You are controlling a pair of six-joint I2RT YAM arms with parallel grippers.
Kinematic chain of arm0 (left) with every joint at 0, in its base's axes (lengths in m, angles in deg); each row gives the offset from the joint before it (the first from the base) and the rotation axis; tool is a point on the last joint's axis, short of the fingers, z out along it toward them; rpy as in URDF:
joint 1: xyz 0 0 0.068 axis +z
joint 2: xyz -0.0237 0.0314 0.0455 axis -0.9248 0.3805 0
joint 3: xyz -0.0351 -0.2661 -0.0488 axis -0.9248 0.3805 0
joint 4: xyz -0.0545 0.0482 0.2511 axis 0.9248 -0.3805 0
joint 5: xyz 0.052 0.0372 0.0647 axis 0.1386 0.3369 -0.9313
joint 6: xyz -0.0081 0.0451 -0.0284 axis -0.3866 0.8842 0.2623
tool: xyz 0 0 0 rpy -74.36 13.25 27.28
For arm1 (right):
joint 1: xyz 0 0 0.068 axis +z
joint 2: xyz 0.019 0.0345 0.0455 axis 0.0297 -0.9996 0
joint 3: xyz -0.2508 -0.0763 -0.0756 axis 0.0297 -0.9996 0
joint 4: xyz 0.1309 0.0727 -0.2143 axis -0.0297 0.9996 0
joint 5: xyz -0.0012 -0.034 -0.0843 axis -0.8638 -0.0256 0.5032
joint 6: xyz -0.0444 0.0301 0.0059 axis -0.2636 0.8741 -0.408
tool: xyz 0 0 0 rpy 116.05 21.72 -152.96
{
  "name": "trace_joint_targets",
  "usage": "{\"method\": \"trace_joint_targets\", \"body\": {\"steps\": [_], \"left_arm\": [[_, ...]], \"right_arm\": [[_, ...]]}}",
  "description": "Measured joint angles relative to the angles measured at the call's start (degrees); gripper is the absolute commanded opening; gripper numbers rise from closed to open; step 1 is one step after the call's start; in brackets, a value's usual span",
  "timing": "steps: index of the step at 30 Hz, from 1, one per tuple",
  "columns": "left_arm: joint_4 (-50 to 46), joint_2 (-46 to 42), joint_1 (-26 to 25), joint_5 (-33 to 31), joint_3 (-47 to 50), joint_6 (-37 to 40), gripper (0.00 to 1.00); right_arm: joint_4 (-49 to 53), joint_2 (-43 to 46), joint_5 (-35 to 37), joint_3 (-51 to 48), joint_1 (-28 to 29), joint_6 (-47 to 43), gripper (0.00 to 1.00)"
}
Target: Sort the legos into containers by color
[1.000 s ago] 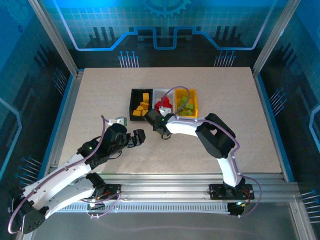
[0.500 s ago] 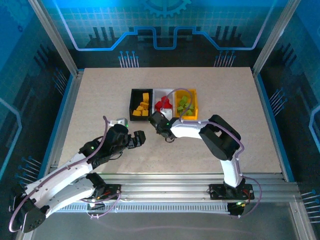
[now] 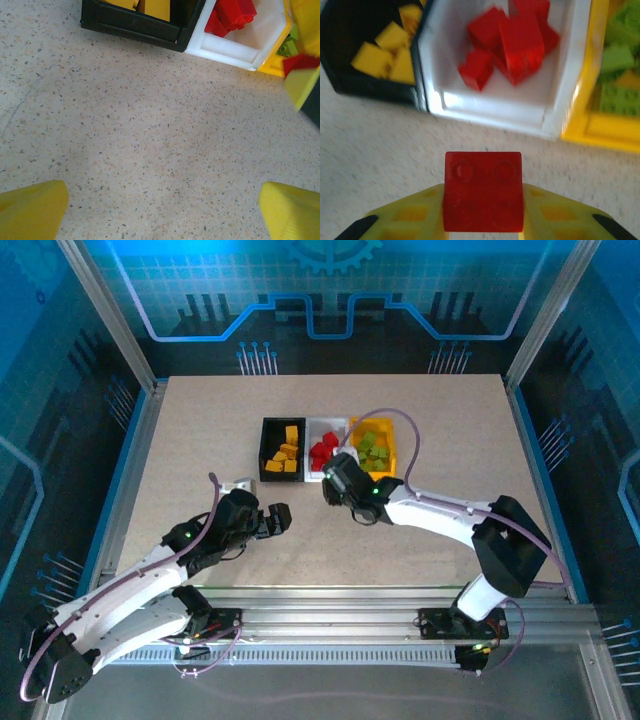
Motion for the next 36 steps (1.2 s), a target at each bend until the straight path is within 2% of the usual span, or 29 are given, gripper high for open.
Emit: {"method": "trace_joint_targets", "body": {"steps": [7, 14, 19, 23, 27, 33, 35, 36], "left_arm": [[0.0, 0.0, 0.2, 0.0, 0.0, 0.0, 0.99], [-0.2, 1.5, 0.4, 0.0, -0.1, 0.0, 0.99], [-0.4, 1.9, 0.5, 0.0, -0.1, 0.0, 0.99], [-0.5, 2.5, 0.5, 0.0, -0.7, 0.0, 0.99], [-1.0, 3.3, 0.5, -1.3, -2.4, 0.2, 0.99], [1.8, 4.8, 0.9, -7.3, -4.5, 2.7, 0.99], [4.5, 6.0, 1.7, -9.8, -4.5, 5.0, 0.99], [6.2, 6.8, 2.4, -11.4, -4.5, 6.4, 0.99]], "right_arm": [[5.6, -10.5, -4.5, 18.4, -7.7, -3.4, 0.38], [12.3, -22.5, -7.9, 32.4, -10.9, -5.3, 0.42], [15.4, -27.8, -10.6, 39.9, -11.2, -6.5, 0.54], [15.9, -28.1, -11.7, 41.0, -11.3, -6.4, 0.62], [12.4, -24.2, -12.6, 35.7, -11.5, -6.6, 0.68], [4.2, -4.5, -12.8, 17.5, -11.7, -8.2, 0.74], [1.2, 2.3, -12.0, 13.0, -11.8, -9.0, 0.81], [-0.7, 5.9, -11.3, 10.4, -11.8, -9.7, 1.0]]}}
